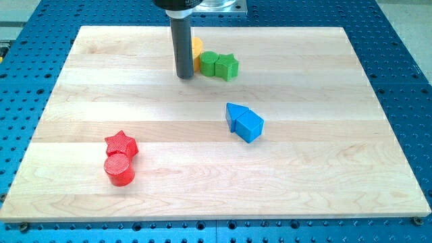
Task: Move the green star above the green circle
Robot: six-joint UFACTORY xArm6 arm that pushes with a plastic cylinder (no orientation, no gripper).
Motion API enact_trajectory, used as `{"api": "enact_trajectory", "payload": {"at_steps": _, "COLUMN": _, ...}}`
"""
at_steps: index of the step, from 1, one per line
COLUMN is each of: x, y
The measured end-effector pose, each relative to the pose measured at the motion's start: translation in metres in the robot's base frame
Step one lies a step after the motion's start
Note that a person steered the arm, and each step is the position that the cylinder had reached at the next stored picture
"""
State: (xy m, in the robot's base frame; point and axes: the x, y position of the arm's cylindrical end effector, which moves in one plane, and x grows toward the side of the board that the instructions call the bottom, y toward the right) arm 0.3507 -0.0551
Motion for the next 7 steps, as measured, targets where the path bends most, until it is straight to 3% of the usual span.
{"api": "enact_trajectory", "payload": {"at_steps": 2, "x": 0.04, "y": 0.019}}
{"api": "enact_trajectory", "payload": {"at_steps": 3, "x": 0.039, "y": 0.08}}
{"api": "enact_trajectory", "payload": {"at_steps": 4, "x": 0.038, "y": 0.1}}
{"api": "enact_trajectory", "payload": {"at_steps": 7, "x": -0.05, "y": 0.102}}
